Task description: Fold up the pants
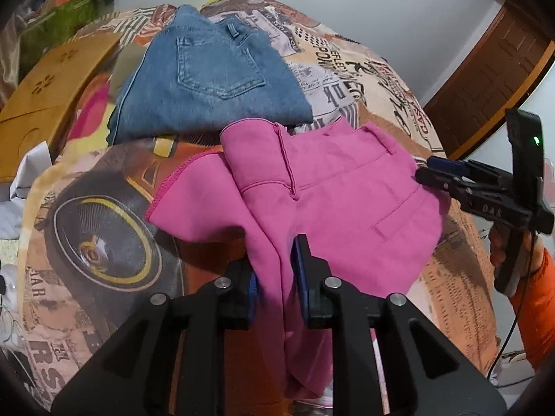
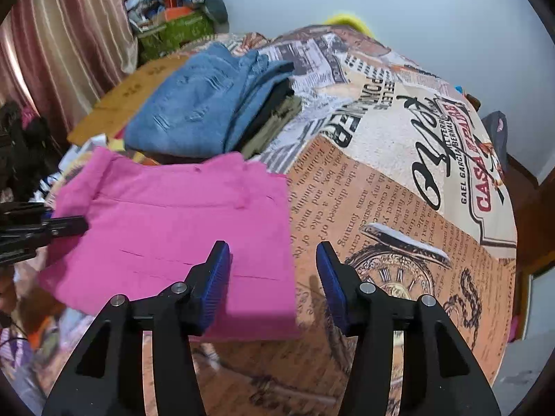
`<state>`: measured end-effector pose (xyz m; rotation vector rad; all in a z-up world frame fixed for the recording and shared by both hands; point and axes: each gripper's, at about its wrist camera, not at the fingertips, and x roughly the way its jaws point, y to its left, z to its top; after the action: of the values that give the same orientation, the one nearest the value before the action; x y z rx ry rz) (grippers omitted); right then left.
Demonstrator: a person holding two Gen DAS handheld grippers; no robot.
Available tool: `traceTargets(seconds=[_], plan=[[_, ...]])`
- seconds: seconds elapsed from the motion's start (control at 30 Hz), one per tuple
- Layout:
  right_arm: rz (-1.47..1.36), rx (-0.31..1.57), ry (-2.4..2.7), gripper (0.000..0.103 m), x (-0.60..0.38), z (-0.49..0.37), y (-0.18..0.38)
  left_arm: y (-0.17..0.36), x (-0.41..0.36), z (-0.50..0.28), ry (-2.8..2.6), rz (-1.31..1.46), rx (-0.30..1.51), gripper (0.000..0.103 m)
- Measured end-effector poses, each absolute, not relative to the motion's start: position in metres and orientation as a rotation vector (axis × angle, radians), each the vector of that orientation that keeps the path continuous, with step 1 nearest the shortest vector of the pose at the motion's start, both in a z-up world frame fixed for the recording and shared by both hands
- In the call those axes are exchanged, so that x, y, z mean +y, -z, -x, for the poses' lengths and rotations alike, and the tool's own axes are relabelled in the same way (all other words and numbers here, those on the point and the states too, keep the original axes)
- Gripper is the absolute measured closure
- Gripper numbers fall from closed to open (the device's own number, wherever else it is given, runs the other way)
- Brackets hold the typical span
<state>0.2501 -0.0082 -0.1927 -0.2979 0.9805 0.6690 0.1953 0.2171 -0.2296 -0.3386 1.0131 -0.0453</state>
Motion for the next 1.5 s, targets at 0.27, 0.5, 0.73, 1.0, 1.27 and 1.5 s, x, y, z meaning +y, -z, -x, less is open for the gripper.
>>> traceTargets(seconds=[0.27, 0.5, 0.73, 1.0, 1.27, 1.5], plan=[[0.251, 1.089, -0.75, 0.045, 0.012, -0.28, 0.222, 0.245, 0.217, -0.199, 0.033, 0.312, 1.029, 0.08], [0.202, 1.182, -0.852, 0.046, 0.026, -0.304, 0.241, 0.258, 0.228, -0.204, 0.028, 0.361, 1.034, 0.08], [0.217, 1.169, -0.91, 0.078, 0.038, -0.293, 0.24, 0.256, 0.228, -0.206, 0.021, 0.348, 1.022, 0.081], [0.186, 1.048, -0.864, 0.087, 0.023, -0.27, 0.204, 0.208, 0.239, -0.201, 0.046, 0.369, 0.919, 0.09], [0.136, 0.911, -0.883, 0.088, 0.022, -0.263, 0.146, 0.15, 0.249, -0.203, 0.018, 0.302, 0.781, 0.09], [0.103, 0.815, -0.886, 0.088, 0.041, -0.278, 0.117, 0.12, 0.275, -0.229, -0.027, 0.255, 0.707, 0.09]])
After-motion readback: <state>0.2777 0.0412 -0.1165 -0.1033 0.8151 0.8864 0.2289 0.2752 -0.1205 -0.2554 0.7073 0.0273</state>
